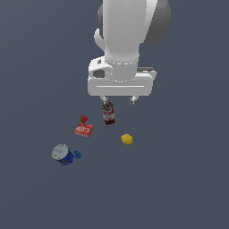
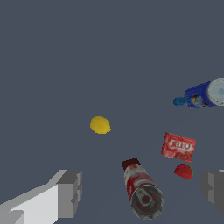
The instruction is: Pick up a designated object from a clutter of objects.
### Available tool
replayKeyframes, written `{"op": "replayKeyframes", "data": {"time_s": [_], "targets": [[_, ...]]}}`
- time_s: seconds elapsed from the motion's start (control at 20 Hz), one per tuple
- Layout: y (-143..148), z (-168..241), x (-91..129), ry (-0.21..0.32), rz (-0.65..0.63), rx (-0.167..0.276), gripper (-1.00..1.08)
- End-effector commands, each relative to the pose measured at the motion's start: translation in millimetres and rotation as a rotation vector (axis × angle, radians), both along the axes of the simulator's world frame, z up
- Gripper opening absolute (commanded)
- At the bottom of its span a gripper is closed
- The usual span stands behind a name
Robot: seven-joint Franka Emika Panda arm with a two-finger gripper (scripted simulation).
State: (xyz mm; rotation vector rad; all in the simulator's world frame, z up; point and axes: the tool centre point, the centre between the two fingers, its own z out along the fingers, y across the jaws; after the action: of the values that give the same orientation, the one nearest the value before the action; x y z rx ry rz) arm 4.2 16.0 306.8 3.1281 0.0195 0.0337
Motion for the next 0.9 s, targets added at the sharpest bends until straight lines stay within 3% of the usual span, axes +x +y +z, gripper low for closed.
{"op": "replayKeyframes", "data": {"time_s": [0.0, 0.45, 0.85], "targets": [[0, 0, 0, 0.000, 0.000, 0.000, 1.00], [16, 4, 5, -0.015, 0.009, 0.029, 1.00], [15, 3, 6, -0.015, 0.019, 0.029, 1.00]]}}
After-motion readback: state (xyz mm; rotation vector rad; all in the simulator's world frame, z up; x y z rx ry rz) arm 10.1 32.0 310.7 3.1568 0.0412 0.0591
